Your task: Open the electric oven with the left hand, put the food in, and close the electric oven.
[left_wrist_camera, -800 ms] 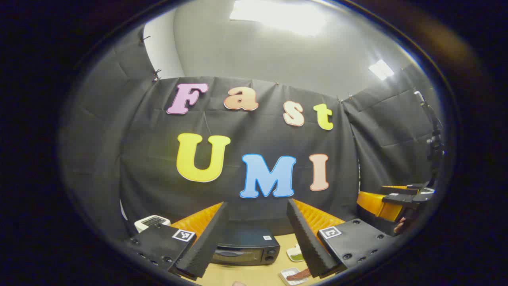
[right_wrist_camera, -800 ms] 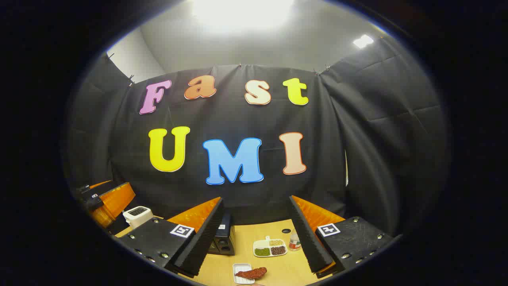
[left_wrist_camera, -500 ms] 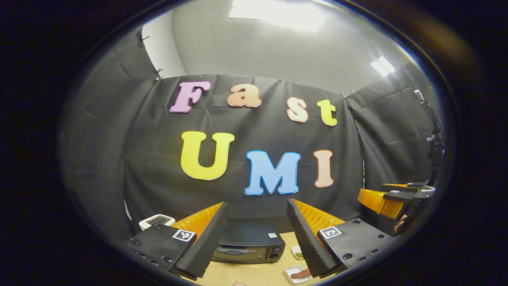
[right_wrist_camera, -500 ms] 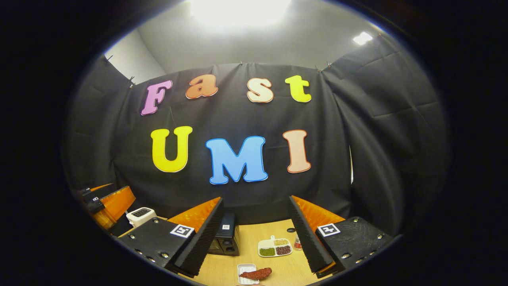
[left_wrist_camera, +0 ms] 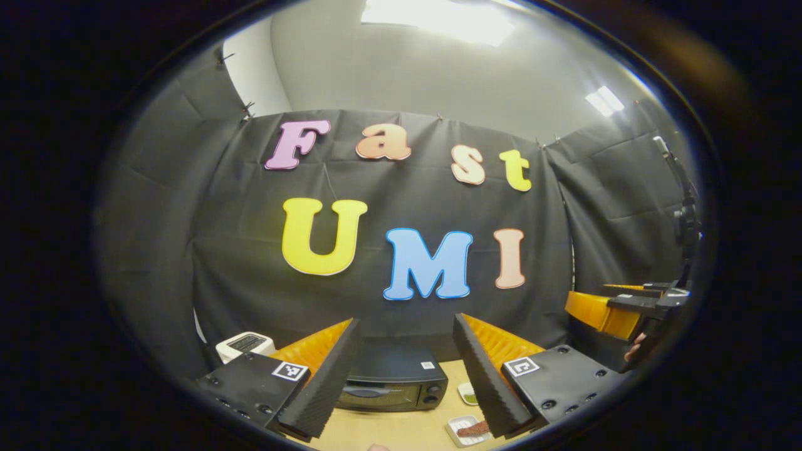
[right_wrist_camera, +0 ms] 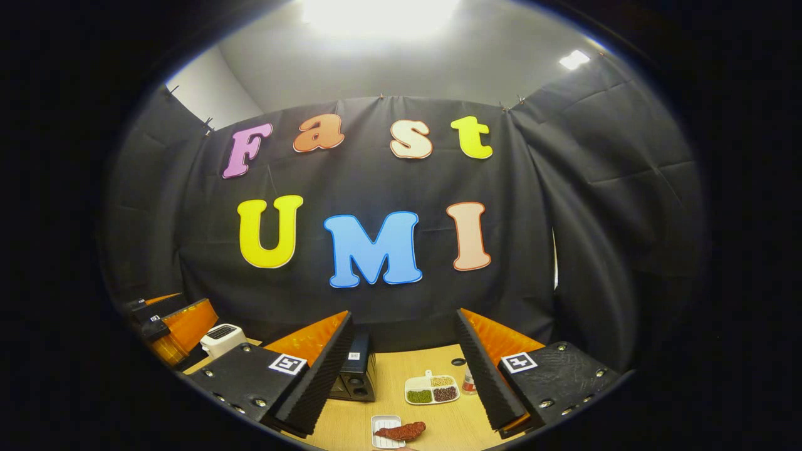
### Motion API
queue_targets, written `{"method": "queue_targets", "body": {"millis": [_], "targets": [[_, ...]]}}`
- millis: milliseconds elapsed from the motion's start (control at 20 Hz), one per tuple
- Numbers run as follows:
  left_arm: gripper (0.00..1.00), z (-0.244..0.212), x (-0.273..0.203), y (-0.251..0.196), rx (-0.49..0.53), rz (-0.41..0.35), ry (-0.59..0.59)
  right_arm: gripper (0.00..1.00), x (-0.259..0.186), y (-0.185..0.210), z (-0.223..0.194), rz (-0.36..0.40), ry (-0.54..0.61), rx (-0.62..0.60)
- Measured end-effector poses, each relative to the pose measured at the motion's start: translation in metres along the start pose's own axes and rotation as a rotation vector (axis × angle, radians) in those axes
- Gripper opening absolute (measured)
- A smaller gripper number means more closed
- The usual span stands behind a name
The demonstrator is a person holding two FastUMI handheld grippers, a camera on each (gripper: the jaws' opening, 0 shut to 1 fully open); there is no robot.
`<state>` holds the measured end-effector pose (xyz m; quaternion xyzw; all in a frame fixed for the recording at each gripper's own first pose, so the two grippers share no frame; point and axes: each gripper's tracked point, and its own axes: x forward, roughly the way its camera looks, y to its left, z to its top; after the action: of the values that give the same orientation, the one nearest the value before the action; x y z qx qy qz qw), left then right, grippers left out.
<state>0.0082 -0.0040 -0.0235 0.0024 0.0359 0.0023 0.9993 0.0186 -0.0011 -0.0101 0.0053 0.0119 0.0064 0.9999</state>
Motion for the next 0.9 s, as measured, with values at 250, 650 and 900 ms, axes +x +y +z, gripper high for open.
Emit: {"method": "queue_targets", "body": {"millis": [250, 650, 900], "targets": [[0.98, -0.032, 0.014, -0.004, -0.024, -0.010, 0.067, 0.97, -0.005, 0.002, -0.006, 0.029, -0.004, -0.018], [1.00, -0.106, 0.052, 0.021, 0.043, 0.021, 0.204, 0.97, 0.001, -0.015, -0.026, 0.029, 0.049, -0.012], [1.00, -0.163, 0.088, 0.045, 0.041, 0.057, 0.317, 0.97, 0.013, -0.031, -0.038, 0.013, 0.087, -0.011]]}}
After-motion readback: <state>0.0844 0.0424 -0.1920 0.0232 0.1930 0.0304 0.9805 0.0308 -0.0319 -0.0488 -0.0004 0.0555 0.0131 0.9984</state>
